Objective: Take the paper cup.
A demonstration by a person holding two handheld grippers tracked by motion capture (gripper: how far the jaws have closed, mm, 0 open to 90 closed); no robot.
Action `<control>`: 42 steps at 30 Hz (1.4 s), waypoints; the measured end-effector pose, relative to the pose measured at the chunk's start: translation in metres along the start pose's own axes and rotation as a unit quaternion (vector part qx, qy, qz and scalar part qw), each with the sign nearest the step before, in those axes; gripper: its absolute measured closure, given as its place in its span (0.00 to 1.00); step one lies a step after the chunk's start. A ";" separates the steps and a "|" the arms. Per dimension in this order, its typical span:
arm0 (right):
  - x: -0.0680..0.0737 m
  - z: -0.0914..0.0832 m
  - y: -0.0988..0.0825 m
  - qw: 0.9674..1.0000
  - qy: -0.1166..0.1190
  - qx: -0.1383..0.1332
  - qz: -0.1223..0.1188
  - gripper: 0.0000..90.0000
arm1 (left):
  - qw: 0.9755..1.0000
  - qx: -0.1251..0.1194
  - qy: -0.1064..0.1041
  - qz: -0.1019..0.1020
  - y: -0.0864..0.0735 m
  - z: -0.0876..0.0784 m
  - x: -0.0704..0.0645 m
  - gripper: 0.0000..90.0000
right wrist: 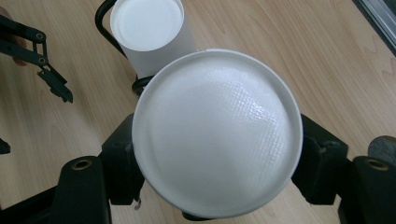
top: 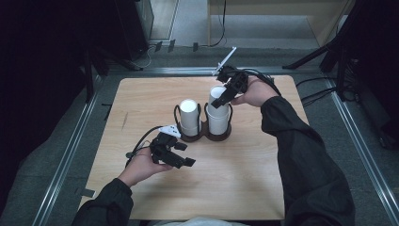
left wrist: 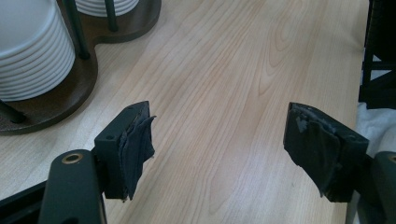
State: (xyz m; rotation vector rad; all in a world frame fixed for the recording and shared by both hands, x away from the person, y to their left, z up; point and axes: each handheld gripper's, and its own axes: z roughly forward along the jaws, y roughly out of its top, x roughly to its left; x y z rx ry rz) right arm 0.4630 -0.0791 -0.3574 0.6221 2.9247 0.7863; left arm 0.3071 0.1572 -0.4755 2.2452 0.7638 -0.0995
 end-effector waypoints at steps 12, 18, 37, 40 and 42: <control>0.002 -0.016 0.005 1.000 0.001 -0.004 0.009 0.33 | 1.000 0.007 -0.001 0.004 0.000 0.001 0.002 0.26; 0.006 -0.027 0.010 1.000 -0.003 -0.005 0.012 0.33 | 1.000 0.005 0.001 0.003 -0.001 0.001 0.003 0.26; 0.019 -0.073 0.025 1.000 -0.015 -0.022 0.004 0.34 | 1.000 -0.005 0.003 0.000 -0.001 -0.003 0.007 0.25; 0.022 -0.082 0.028 1.000 -0.019 -0.016 -0.001 0.34 | 1.000 -0.007 0.003 -0.001 -0.001 -0.004 0.007 0.25; 0.024 -0.088 0.028 1.000 -0.018 -0.020 -0.003 0.34 | 1.000 -0.007 0.004 -0.001 -0.001 -0.005 0.008 0.25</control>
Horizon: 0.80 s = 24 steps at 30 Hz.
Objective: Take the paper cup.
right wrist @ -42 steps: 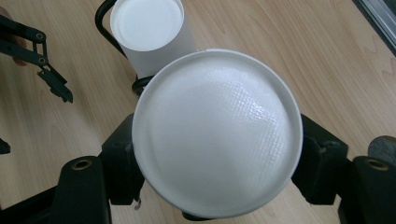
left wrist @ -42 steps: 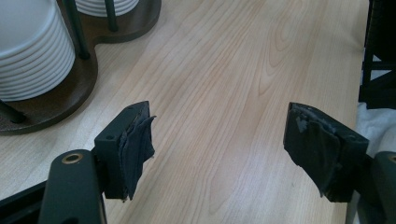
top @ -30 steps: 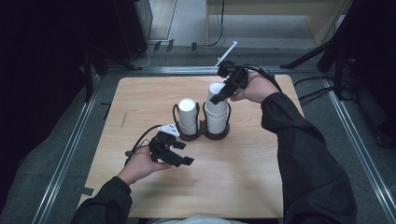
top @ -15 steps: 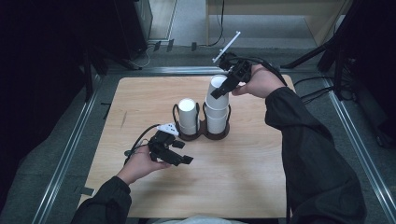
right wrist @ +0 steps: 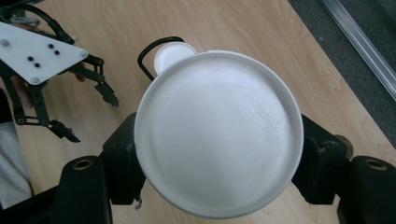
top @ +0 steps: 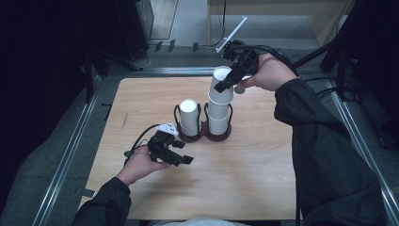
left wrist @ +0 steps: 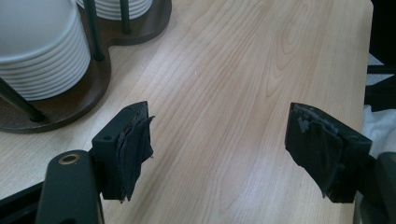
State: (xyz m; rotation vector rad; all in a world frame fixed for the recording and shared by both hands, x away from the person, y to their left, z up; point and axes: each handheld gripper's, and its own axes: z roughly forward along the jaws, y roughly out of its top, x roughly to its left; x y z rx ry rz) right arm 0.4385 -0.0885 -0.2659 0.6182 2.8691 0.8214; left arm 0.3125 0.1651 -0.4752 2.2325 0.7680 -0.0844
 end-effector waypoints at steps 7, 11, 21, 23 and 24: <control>0.008 -0.016 -0.002 1.000 0.018 -0.012 0.004 0.34 | 1.000 -0.005 0.001 0.001 0.000 -0.002 0.000 0.25; 0.017 -0.020 -0.010 0.999 0.030 -0.022 0.002 0.34 | 1.000 -0.008 0.001 0.001 0.000 -0.003 0.001 0.24; 0.041 -0.014 -0.030 0.998 0.055 -0.026 -0.030 0.34 | 1.000 -0.024 -0.001 -0.005 0.001 -0.007 0.003 0.18; 0.044 -0.011 -0.035 0.997 0.058 -0.029 -0.036 0.34 | 1.000 -0.028 -0.007 -0.003 0.001 -0.007 0.003 0.17; 0.045 -0.010 -0.037 0.997 0.059 -0.030 -0.040 0.34 | 1.000 -0.030 -0.005 0.000 0.001 -0.007 0.002 0.17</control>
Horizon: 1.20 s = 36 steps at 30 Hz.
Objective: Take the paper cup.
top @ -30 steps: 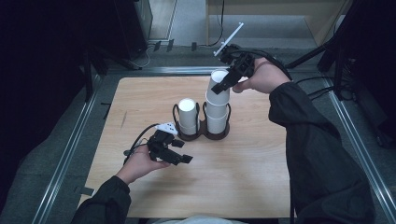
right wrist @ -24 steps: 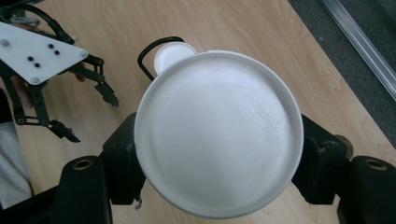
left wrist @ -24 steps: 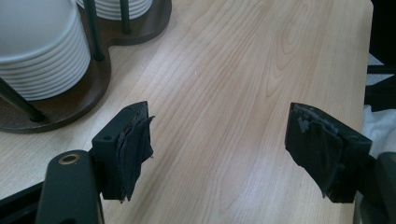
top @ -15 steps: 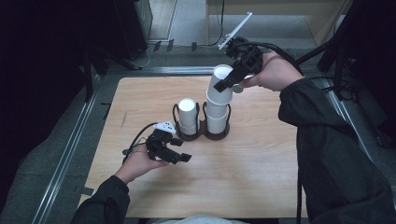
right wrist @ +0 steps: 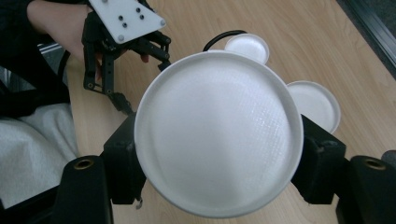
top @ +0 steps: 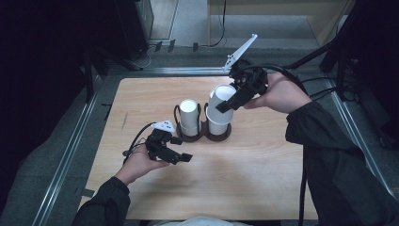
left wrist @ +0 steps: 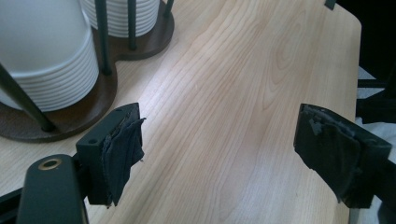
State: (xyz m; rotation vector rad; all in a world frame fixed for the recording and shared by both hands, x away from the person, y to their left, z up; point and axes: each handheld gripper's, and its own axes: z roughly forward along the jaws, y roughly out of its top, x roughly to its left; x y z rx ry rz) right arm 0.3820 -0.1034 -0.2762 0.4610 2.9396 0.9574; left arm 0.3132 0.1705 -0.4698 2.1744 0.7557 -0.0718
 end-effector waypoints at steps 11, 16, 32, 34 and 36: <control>0.014 0.018 -0.036 0.999 0.029 -0.021 -0.007 0.34 | 1.000 -0.002 -0.007 0.004 0.000 0.001 -0.003 0.16; 0.017 0.029 -0.051 0.999 0.035 -0.028 -0.010 0.34 | 1.000 -0.002 -0.010 0.010 0.000 0.001 -0.004 0.16; 0.027 0.068 -0.094 0.997 0.048 -0.062 -0.003 0.34 | 1.000 0.000 -0.018 0.014 0.000 0.002 -0.004 0.16; 0.030 0.074 -0.099 0.996 0.049 -0.069 -0.006 0.34 | 1.000 0.001 -0.018 0.015 0.000 0.002 -0.004 0.16; 0.031 0.081 -0.103 0.996 0.049 -0.069 -0.009 0.34 | 1.000 0.001 -0.018 0.017 0.000 0.003 -0.004 0.16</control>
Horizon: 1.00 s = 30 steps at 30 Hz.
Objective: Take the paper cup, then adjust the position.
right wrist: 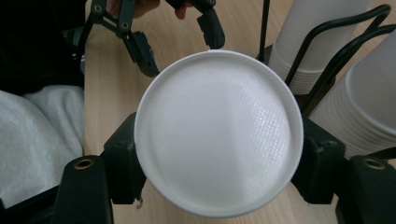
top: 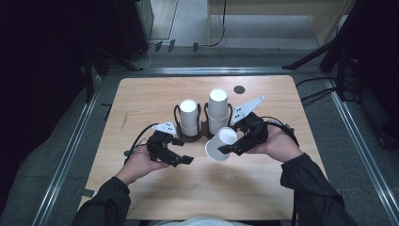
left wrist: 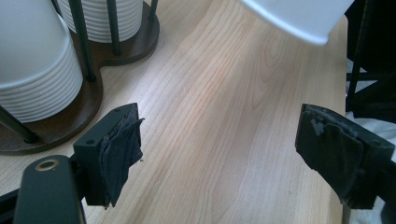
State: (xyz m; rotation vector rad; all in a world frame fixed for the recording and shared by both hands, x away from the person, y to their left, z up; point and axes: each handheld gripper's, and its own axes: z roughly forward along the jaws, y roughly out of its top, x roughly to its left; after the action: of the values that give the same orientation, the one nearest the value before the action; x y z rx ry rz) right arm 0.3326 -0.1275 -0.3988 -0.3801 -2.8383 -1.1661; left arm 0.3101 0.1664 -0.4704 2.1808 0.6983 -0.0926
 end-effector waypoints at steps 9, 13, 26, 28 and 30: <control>0.000 0.017 -0.017 1.000 0.006 0.003 0.004 0.34 | 1.000 0.003 0.000 0.013 0.000 0.001 -0.002 0.16; 0.001 0.023 -0.022 1.000 0.012 -0.003 -0.004 0.34 | 1.000 0.004 -0.001 0.014 0.000 0.003 -0.001 0.16; -0.004 0.041 -0.033 0.999 0.033 -0.023 0.008 0.34 | 0.998 -0.006 -0.026 0.053 0.002 0.011 -0.007 0.15; -0.006 0.043 -0.033 0.999 0.040 -0.029 0.015 0.34 | 0.998 -0.005 -0.030 0.057 0.002 0.013 -0.009 0.15; -0.006 0.044 -0.033 0.998 0.044 -0.031 0.020 0.34 | 0.998 -0.004 -0.033 0.059 0.003 0.016 -0.010 0.15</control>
State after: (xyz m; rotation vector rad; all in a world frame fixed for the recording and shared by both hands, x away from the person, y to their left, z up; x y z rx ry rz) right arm 0.3323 -0.1205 -0.4533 -0.3761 -2.7132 -1.2339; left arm 0.3057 0.1481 -0.4760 2.1959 0.5305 -0.1006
